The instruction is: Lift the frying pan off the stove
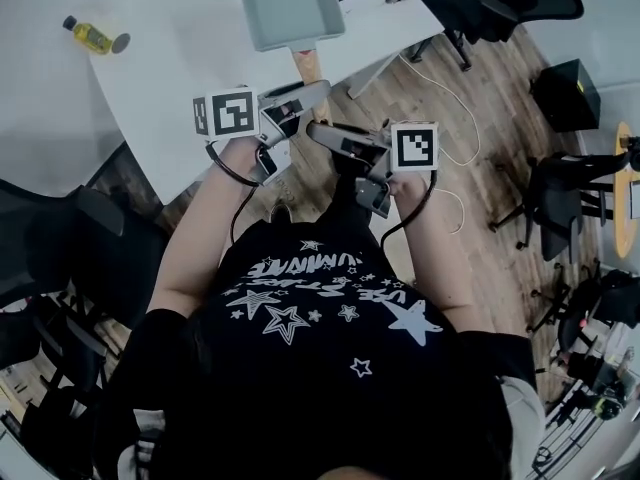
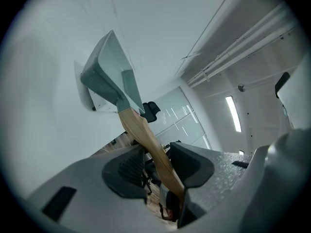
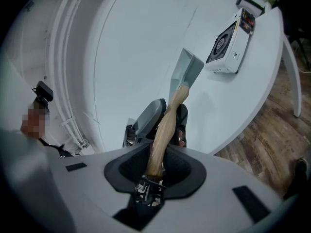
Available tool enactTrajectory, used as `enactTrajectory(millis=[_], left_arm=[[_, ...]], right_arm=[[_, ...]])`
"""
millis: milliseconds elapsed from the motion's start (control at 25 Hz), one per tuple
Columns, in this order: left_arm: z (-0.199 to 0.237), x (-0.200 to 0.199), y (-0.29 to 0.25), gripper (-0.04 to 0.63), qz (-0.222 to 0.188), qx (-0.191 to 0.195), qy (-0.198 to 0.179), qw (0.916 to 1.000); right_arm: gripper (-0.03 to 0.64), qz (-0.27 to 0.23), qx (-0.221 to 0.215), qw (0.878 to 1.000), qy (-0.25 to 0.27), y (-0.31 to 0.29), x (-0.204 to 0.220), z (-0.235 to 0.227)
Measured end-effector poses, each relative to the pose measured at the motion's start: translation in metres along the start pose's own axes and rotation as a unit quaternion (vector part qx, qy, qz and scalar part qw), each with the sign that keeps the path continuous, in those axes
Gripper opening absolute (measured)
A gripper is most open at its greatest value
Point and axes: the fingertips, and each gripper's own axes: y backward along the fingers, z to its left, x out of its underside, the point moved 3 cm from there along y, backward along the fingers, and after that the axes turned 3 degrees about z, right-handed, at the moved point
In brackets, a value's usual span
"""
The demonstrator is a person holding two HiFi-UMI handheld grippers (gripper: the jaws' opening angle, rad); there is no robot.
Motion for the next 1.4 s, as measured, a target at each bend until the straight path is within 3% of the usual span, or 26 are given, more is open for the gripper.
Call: enactTrajectory(millis=[320, 680, 1400], left_arm=[[-0.006, 0.025, 0.015, 0.167, 0.015, 0.02, 0.008, 0.9997], [-0.02, 0.042, 0.017, 0.169, 0.008, 0.012, 0.004, 0.9999], [-0.103, 0.141, 0.007, 0.169, 0.001, 0.006, 0.007, 1.0]], right_arm=[[0.087, -0.026, 0.014, 1.0, -0.008, -0.005, 0.03, 0.011], [0.087, -0.026, 0.001, 1.0, -0.001, 0.007, 0.045, 0.021], [0.094, -0.022, -0.006, 1.0, 0.009, 0.082, 0.132, 0.084]])
